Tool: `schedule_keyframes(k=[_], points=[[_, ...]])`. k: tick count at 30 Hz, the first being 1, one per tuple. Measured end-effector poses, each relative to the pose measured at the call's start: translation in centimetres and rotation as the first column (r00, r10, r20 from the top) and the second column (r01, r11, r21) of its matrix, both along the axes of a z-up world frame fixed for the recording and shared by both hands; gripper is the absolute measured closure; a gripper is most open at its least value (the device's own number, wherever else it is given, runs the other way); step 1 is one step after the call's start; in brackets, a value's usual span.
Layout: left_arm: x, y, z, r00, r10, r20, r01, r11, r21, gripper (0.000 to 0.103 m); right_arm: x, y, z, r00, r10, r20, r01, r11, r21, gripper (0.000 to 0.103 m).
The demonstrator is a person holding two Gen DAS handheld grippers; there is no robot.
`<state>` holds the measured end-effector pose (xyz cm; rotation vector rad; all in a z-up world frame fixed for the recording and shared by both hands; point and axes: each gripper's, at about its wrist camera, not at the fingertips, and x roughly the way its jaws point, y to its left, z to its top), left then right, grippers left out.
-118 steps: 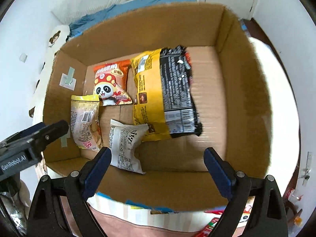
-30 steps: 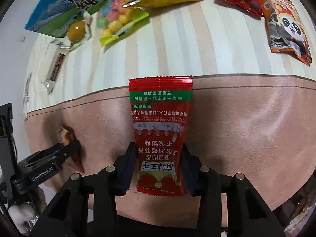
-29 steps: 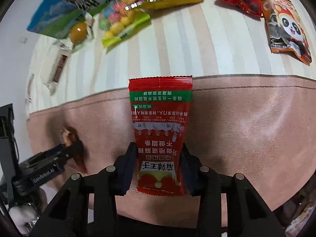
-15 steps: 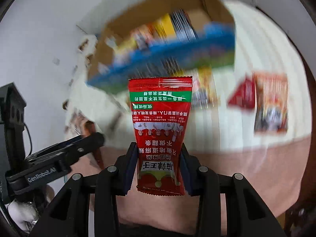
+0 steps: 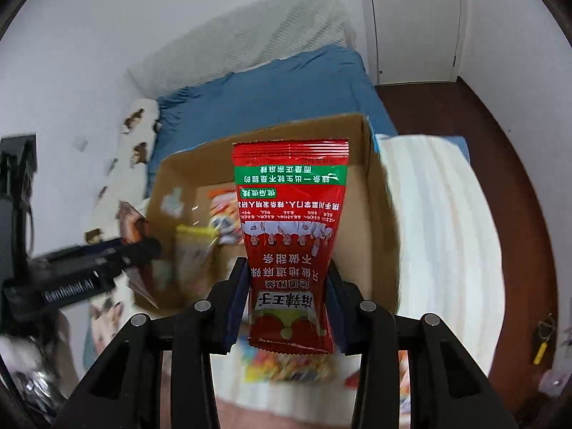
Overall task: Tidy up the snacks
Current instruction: 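Place the brown packet and red packet into the box and release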
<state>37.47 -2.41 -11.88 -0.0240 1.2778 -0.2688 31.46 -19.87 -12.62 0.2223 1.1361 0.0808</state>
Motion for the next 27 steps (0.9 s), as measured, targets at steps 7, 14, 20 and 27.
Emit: schedule_keyframes(k=[7,14,20,27], points=[[8.1,-0.1,-6.1,0.996,0.026,-0.081,-0.017,0.994,0.110,0.047,7.3,-0.5,-5.9,0.993,-0.002,-0.120,-0.007,0.997,-0.081,0.060],[11.4,0.2,-10.5,0.984,0.059,-0.171,-0.030,0.985,0.167,0.047,11.4,-1.2,-10.0,0.981,-0.039,-0.188,0.014,0.991,-0.130,0.059],[11.9,0.4,-11.3,0.978,0.068,-0.198,-0.042,0.990,0.134,0.017,12.9,-1.5,-10.4,0.980,-0.063,-0.189,0.044,0.994,-0.104,0.019],[11.2,0.6,-10.7,0.979,0.080,-0.188,-0.060,0.992,0.110,0.010,12.6,-1.2,-10.5,0.976,-0.063,-0.209,0.046,0.995,-0.088,0.008]])
